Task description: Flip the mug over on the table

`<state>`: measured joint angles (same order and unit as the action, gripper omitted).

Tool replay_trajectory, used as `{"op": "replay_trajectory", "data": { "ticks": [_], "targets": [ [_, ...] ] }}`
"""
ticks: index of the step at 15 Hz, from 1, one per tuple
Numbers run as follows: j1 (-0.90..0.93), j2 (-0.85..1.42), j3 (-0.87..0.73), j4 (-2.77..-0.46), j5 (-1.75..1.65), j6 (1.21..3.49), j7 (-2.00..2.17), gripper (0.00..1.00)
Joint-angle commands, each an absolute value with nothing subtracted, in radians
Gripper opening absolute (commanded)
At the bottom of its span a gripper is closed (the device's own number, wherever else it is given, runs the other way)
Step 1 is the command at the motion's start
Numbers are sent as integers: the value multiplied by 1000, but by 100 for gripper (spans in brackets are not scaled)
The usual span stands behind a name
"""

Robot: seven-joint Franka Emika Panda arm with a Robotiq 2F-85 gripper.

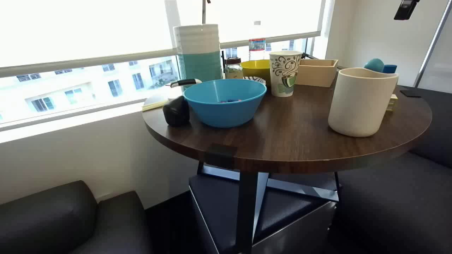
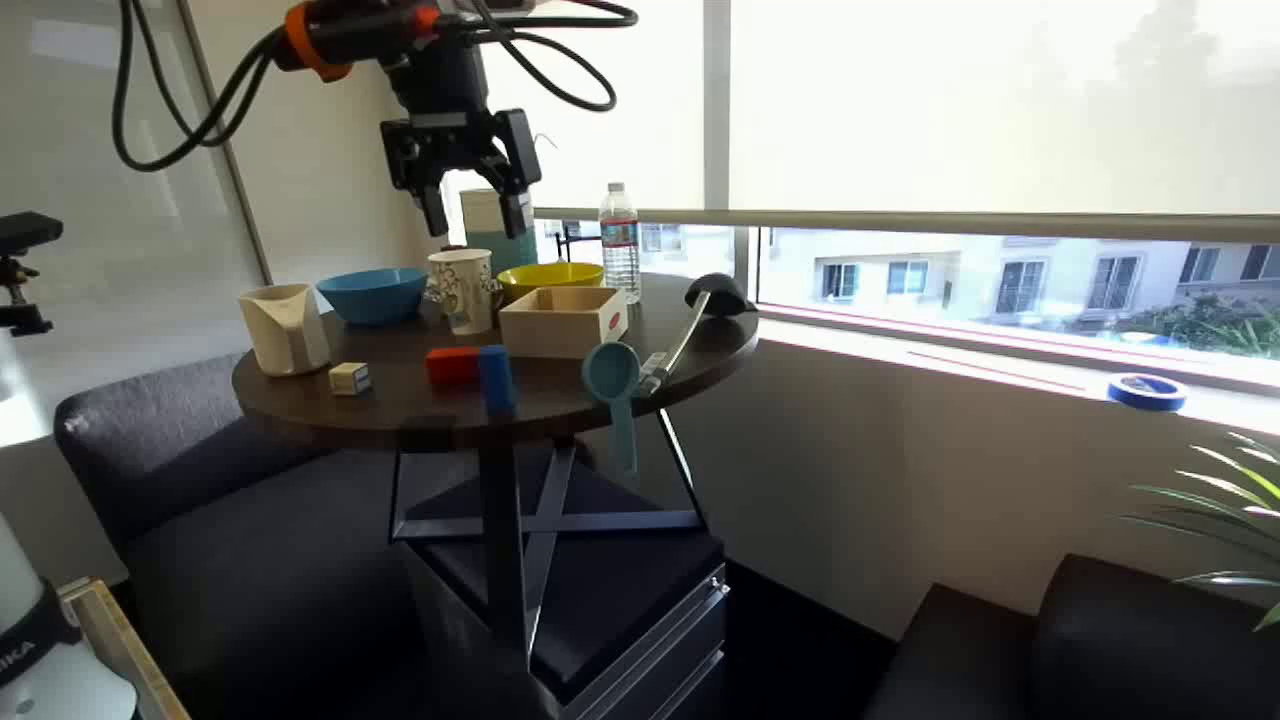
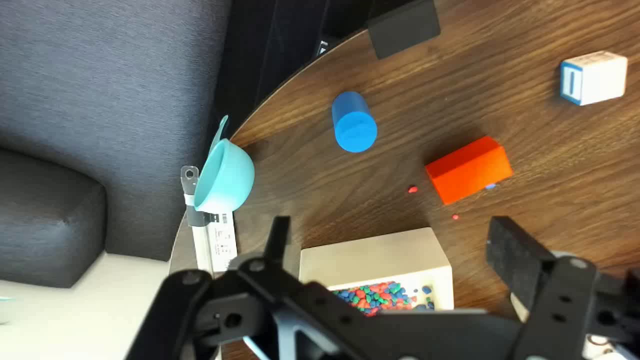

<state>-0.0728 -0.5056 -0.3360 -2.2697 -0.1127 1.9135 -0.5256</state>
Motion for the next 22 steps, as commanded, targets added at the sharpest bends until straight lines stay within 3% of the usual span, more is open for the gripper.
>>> {"op": "replay_trajectory", "data": {
  "ticks": [1, 9, 22],
  "targets": [
    [-88, -503, -323, -2268, -105, 1913, -532, 100],
    [-64, -502, -306, -2267, -121, 1855, -592, 100],
    [176, -578, -136, -2395, -20, 1813, -937, 100]
  ]
}}
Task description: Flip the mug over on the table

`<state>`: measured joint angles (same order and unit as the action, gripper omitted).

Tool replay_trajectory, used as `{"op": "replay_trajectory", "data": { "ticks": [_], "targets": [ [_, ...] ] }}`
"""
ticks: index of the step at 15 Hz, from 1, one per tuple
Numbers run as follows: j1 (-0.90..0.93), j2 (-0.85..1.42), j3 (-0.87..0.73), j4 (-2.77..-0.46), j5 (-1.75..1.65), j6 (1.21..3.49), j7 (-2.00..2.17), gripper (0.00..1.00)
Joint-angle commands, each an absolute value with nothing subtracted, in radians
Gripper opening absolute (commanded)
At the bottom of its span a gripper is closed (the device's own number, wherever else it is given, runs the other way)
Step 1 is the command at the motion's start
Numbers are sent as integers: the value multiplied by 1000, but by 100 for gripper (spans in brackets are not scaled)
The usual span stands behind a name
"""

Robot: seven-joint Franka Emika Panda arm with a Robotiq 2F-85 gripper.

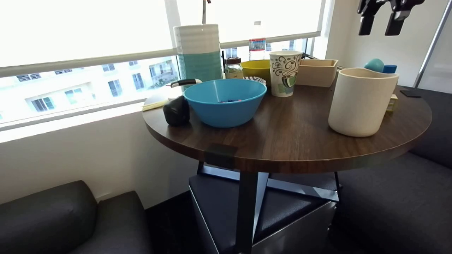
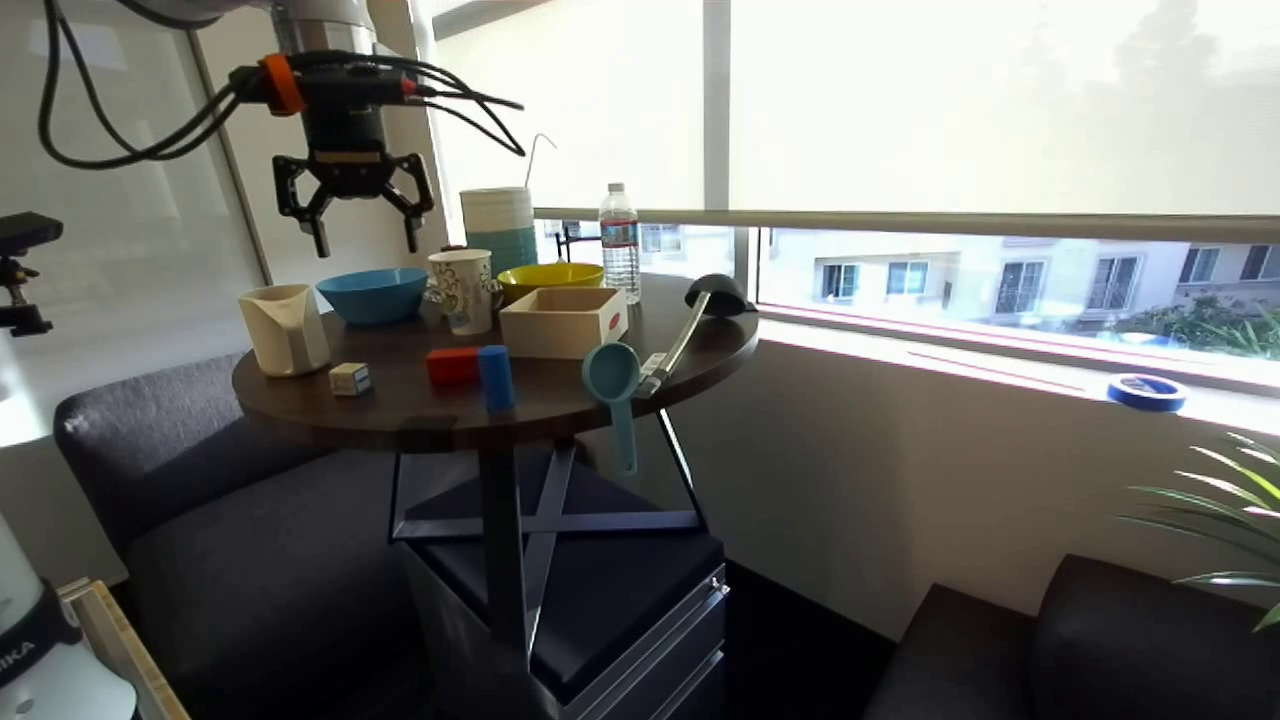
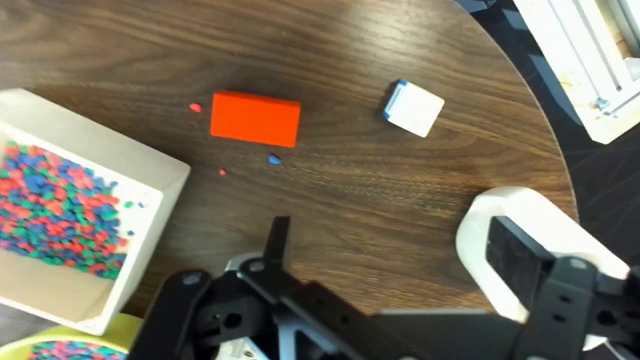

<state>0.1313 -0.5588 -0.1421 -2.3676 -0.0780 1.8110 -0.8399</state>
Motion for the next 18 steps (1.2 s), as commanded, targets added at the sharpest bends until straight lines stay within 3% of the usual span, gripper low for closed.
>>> {"op": "replay_trajectory", "data": {
  "ticks": [1, 7, 18],
  "targets": [
    [194, -578, -131, -2401, -2, 1809, -972, 100],
    [150, -555, -114, -2383, -30, 1808, -911, 100],
    [226, -580, -157, -2508, 328, 1961, -1330, 100]
  ]
}}
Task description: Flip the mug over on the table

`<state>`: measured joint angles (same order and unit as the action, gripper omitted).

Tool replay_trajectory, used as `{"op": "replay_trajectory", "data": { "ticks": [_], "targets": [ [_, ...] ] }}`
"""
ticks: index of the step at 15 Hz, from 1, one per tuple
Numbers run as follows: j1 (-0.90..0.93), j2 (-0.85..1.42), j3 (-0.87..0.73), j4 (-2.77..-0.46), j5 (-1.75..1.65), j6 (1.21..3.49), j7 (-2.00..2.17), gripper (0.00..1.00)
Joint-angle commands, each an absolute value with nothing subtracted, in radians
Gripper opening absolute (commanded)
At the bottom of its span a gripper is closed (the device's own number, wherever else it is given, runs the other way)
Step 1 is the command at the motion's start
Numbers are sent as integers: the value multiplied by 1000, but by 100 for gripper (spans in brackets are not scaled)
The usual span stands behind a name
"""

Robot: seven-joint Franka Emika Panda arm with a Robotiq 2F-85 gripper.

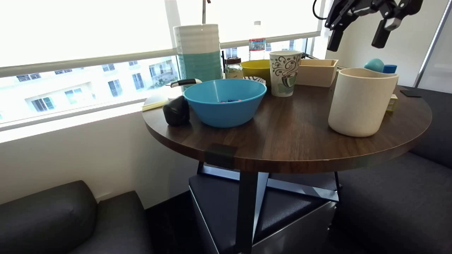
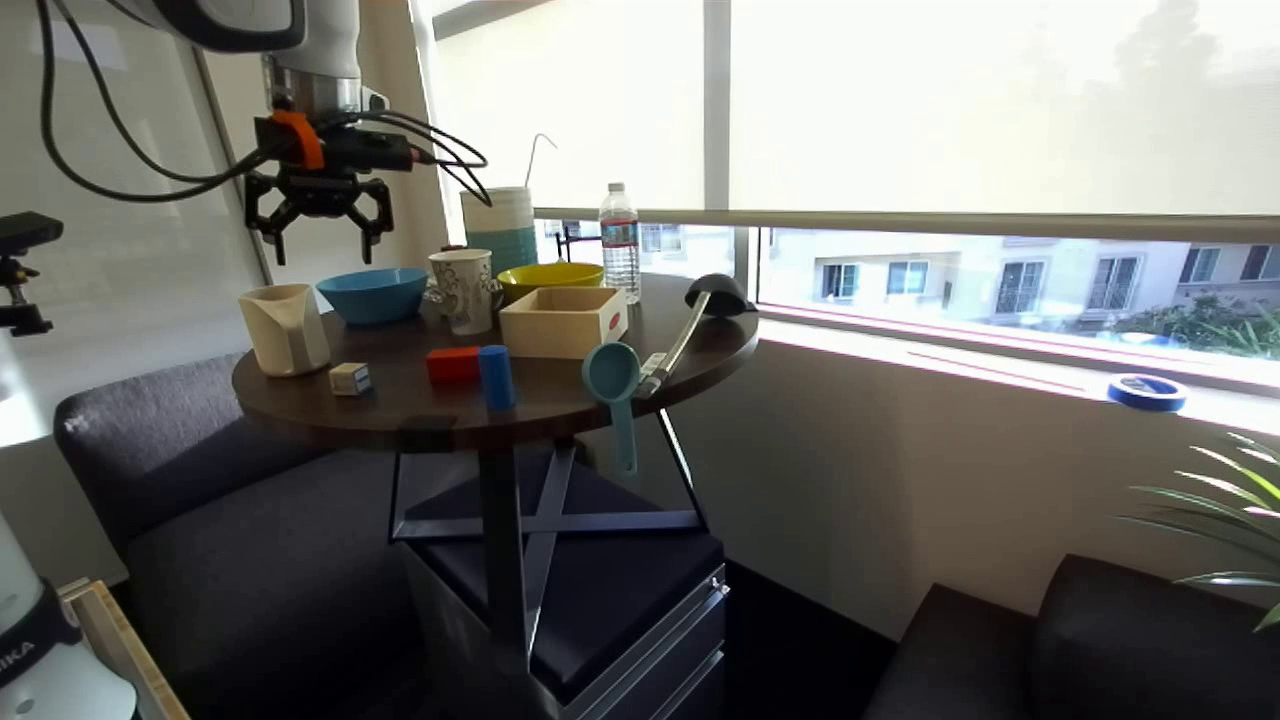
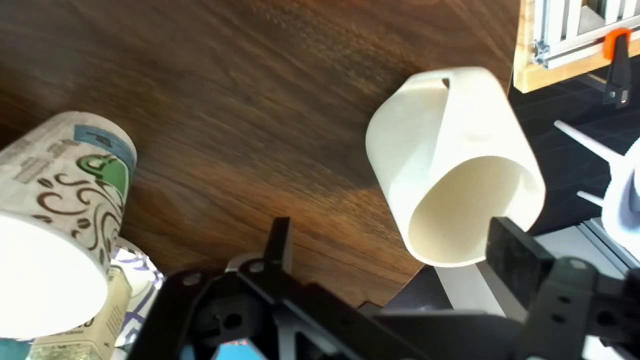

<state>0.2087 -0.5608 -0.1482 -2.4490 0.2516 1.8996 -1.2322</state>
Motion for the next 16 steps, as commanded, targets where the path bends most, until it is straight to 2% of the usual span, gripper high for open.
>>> {"op": "replay_trajectory", "data": {
  "ticks": [1, 14, 16],
  "targets": [
    [226, -579, -151, -2520, 341, 1977, -1359, 100],
    [244, -530, -108, -2558, 426, 1946, -1493, 100],
    [244, -516, -116, -2551, 443, 1936, -1512, 72]
  ]
}}
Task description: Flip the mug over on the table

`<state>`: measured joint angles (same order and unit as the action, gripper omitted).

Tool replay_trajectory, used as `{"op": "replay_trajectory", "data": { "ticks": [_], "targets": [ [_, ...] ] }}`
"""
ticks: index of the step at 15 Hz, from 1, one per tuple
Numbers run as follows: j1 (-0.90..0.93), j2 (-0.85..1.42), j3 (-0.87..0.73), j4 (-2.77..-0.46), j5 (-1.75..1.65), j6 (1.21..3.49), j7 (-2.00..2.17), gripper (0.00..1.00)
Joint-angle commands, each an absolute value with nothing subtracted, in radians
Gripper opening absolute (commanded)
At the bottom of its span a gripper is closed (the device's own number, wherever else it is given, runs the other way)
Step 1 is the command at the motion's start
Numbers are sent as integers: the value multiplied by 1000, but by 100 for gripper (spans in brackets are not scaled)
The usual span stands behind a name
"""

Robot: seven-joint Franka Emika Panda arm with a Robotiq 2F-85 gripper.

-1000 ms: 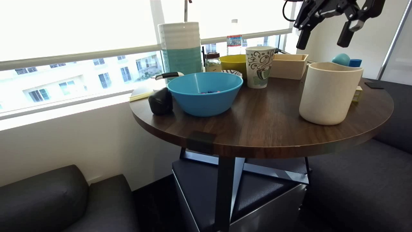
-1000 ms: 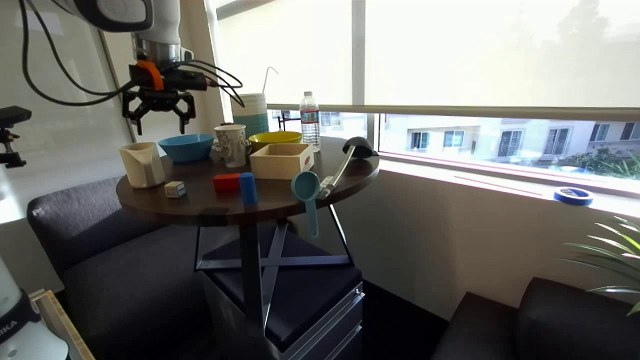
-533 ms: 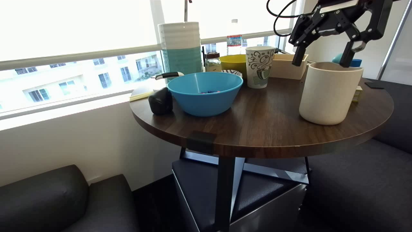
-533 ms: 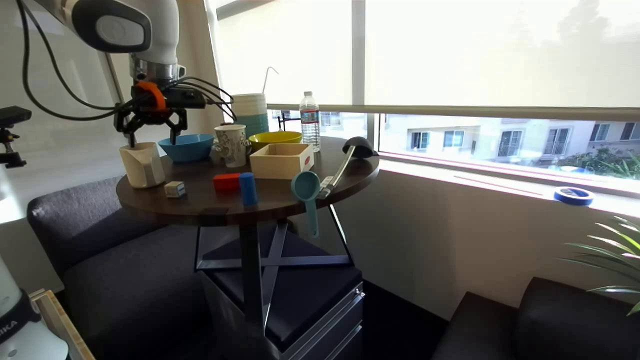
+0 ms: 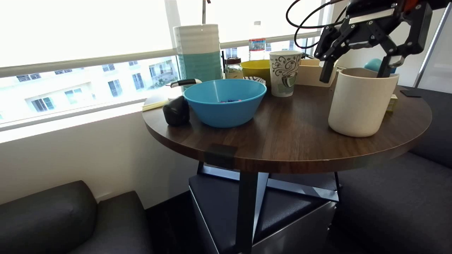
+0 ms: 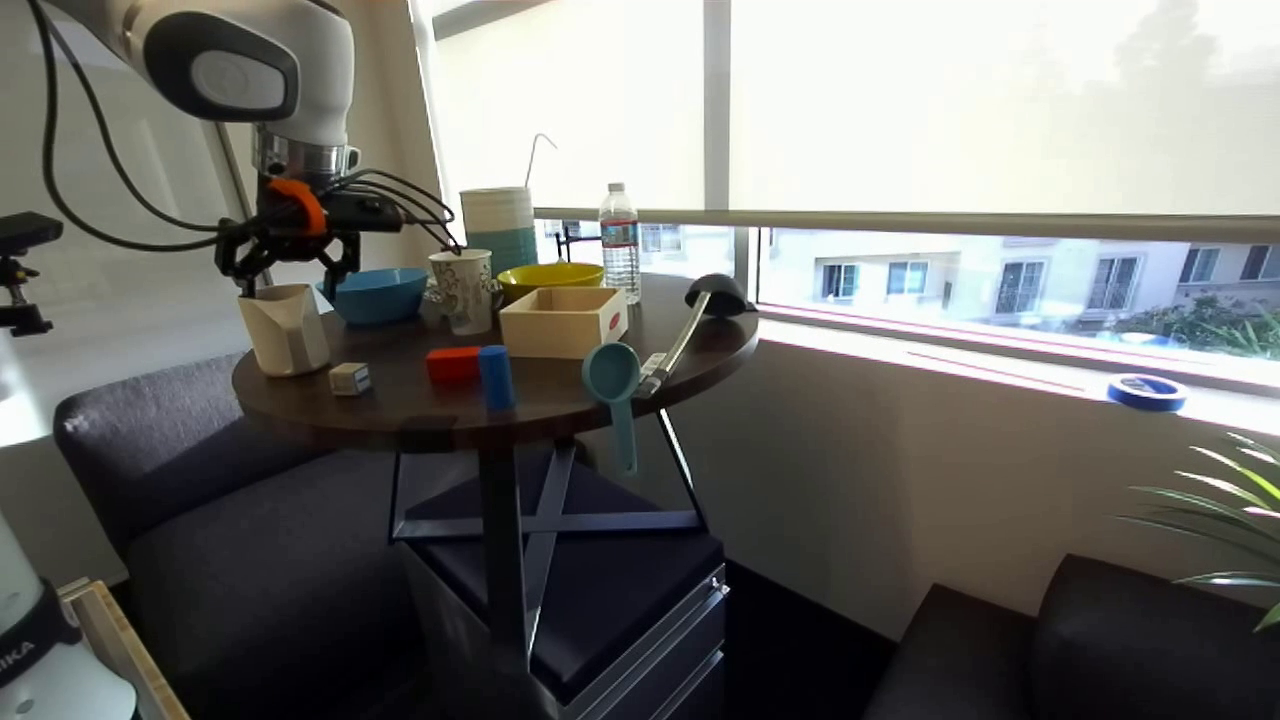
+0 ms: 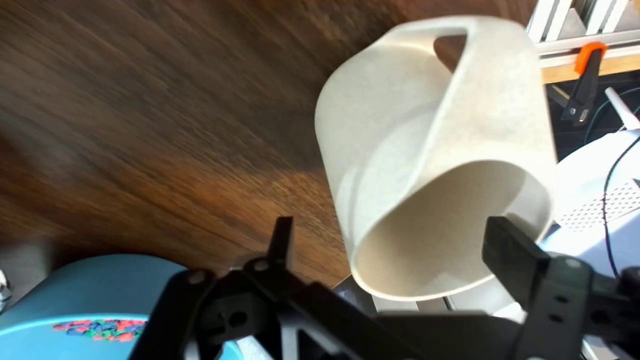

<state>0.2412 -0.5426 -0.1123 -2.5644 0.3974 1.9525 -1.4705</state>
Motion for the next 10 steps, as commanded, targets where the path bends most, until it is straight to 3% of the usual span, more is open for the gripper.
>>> {"op": "replay_trajectory", "data": {
  "ticks": [1, 10],
  "targets": [
    [240, -512, -120, -2551, 452, 1935, -1521, 66],
    [202, -514, -200, -2551, 624, 1921, -1649, 2]
  ]
}}
